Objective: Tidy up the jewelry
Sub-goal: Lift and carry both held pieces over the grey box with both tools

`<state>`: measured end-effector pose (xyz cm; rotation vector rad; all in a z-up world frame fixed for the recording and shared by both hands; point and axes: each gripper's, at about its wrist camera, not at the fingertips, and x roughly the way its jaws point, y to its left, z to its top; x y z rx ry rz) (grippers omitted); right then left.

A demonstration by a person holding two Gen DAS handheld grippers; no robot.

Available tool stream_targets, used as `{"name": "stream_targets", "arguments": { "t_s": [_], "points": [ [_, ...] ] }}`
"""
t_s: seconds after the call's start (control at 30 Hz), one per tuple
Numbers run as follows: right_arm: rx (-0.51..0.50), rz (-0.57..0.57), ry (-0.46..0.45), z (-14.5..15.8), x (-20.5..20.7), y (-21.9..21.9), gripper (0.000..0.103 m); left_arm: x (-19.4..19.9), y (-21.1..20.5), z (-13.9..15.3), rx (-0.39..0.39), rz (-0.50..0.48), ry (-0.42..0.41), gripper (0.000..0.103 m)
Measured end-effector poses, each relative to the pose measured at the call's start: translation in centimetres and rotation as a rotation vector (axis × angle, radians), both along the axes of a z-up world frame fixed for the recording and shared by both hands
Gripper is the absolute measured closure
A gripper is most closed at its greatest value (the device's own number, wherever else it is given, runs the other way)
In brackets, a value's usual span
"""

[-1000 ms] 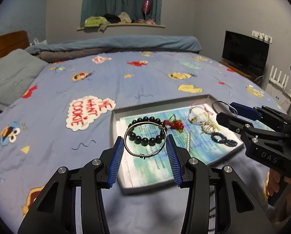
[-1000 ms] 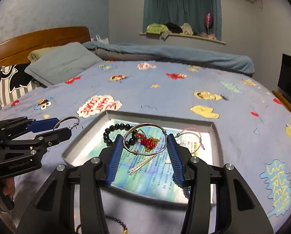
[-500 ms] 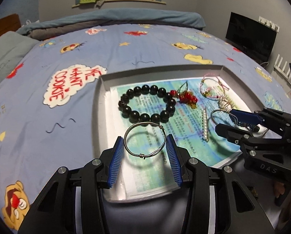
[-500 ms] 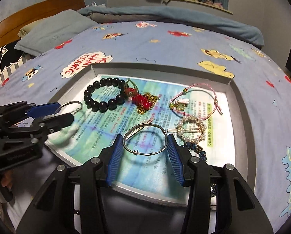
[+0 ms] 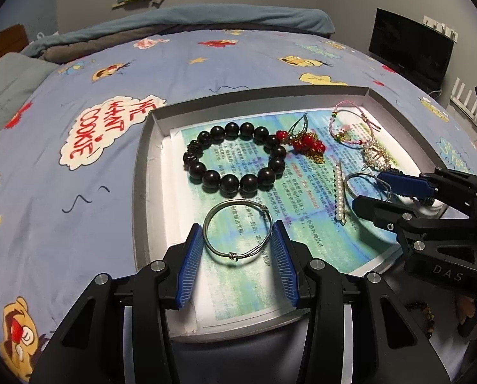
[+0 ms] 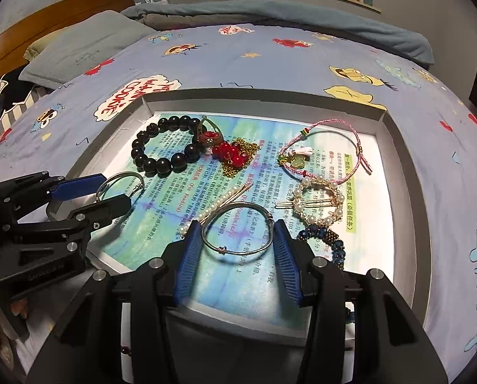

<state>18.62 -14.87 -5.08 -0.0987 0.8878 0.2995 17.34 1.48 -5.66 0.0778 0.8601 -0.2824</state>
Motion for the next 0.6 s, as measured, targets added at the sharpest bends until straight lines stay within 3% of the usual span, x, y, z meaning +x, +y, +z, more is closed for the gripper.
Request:
{"name": "stream_targets", "arguments": {
  "t_s": [0.6],
  "points": [
    [-0.006,0.004,-0.007,-0.09,0.09,-0.06,0.055,0.01,-0.1,-0.2,0.005,-0.001,0.001,0.056]
  ]
}}
